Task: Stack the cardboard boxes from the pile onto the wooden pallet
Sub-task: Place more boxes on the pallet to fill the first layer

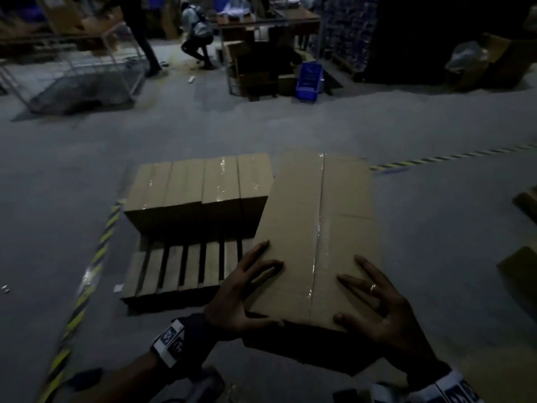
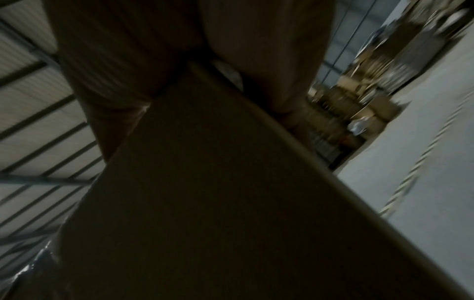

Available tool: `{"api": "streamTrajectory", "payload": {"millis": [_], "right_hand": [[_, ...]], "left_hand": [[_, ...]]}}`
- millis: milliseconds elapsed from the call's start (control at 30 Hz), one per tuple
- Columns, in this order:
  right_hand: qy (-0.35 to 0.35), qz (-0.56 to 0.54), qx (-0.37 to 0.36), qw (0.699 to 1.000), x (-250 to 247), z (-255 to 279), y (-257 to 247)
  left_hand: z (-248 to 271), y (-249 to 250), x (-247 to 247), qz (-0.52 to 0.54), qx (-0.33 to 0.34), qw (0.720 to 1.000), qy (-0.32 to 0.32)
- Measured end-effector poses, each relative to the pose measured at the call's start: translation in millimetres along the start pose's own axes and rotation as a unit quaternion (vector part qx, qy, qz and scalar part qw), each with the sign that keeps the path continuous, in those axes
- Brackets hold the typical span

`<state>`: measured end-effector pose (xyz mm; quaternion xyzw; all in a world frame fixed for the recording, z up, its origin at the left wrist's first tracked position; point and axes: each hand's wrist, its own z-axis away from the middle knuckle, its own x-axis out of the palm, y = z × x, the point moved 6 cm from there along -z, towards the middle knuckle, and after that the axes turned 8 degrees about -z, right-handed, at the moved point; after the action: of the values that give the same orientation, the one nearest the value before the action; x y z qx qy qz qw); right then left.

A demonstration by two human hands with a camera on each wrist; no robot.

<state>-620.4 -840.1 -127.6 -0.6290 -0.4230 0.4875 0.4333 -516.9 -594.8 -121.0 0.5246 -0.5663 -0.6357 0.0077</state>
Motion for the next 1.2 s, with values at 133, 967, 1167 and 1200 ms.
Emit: {"api": "streamTrajectory", "payload": {"millis": [133,967,1167,1200], "right_hand": [[-0.052,0.035,-0.006,0.998,56,-47,-3],[-0.320,0.021,-0.049,0.946,392,-238,2],[-0.340,-0.001,-0.022,0.940,469,-298,28],[-0.342,-0.011,-0.015,0.939,483,-309,31]], "left_hand": [[25,-59,-43,-0.019,0.001,0.998,0.058],[191,-258,-231,-0.081,-0.161,0.950,0.256],[193,-337,-278,-0.068,-0.197,0.945,0.251],[192,-352,-288,-0.065,-0.206,0.944,0.248]]}}
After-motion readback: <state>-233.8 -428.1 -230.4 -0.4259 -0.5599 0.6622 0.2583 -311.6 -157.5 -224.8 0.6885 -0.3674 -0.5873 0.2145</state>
